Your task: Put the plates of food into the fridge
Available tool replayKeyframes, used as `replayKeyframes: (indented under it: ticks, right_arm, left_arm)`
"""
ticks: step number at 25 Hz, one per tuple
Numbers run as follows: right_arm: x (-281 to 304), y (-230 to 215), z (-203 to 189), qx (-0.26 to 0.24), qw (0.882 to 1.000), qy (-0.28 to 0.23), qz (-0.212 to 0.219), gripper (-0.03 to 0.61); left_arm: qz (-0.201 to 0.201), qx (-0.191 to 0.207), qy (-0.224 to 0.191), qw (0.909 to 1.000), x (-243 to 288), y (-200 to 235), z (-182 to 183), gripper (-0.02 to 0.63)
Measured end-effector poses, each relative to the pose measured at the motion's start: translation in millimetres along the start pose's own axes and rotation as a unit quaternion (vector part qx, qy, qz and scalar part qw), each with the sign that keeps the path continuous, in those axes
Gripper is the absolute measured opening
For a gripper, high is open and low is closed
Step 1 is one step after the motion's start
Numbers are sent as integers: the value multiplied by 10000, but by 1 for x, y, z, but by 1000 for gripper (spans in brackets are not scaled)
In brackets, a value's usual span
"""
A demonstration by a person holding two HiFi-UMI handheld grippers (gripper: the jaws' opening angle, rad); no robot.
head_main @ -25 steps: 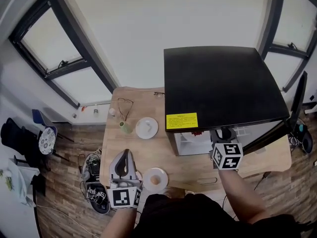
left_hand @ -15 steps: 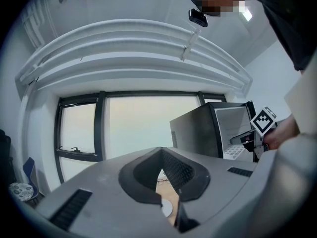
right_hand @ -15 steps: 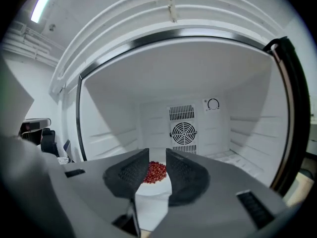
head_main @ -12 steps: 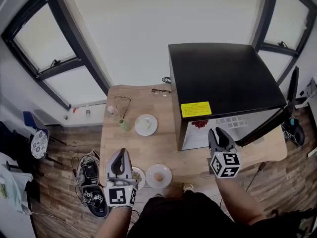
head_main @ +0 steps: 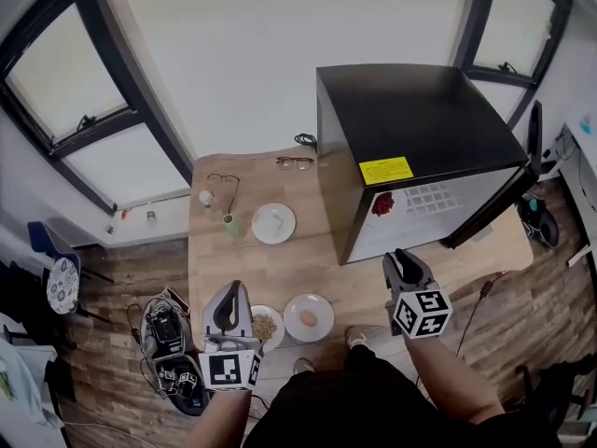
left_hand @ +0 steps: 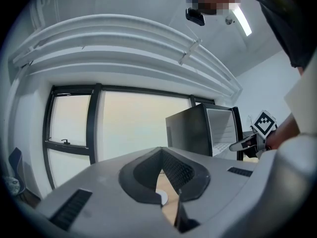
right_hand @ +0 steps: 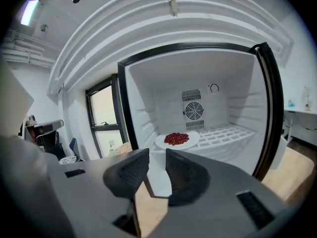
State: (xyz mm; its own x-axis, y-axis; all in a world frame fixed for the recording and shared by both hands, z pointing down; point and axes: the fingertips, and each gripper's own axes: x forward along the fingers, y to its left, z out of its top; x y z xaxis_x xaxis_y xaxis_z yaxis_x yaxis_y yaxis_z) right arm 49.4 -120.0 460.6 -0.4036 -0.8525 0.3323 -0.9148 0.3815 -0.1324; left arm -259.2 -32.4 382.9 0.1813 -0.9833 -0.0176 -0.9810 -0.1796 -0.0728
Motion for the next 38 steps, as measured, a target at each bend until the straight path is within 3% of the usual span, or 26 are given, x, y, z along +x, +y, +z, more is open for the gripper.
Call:
replayKeyframes:
  ticks: [9,13,17,23,29,38]
  right_arm:
    - [-21,55,-70,68,9985,412,348,121]
    - [-30,84,-113,446,9934,747,751,121]
    - [-37,107,-160,1063,9810,1209,1078,121]
    - [-34,115,-200,1608,9705,1466,1035,121]
    - [-23,123,-228,1798,9688,1435,920,133]
    - [-3,123,-288,3130,9305,1827,534,206]
  left_arm:
    - [-306,-187,67,9993,-12,5,-16,3]
    - [-479,-167,99,9987,-20,4,-18,3]
    - [-556,-153,139,9982,-29,9,-24,3]
    - [-636,-73,167,9978,-40,11,-25,3]
    - [-545,141,413,9976,-55,26,-34,3]
    - [-356,394,686,9962,-75,50,-43,3]
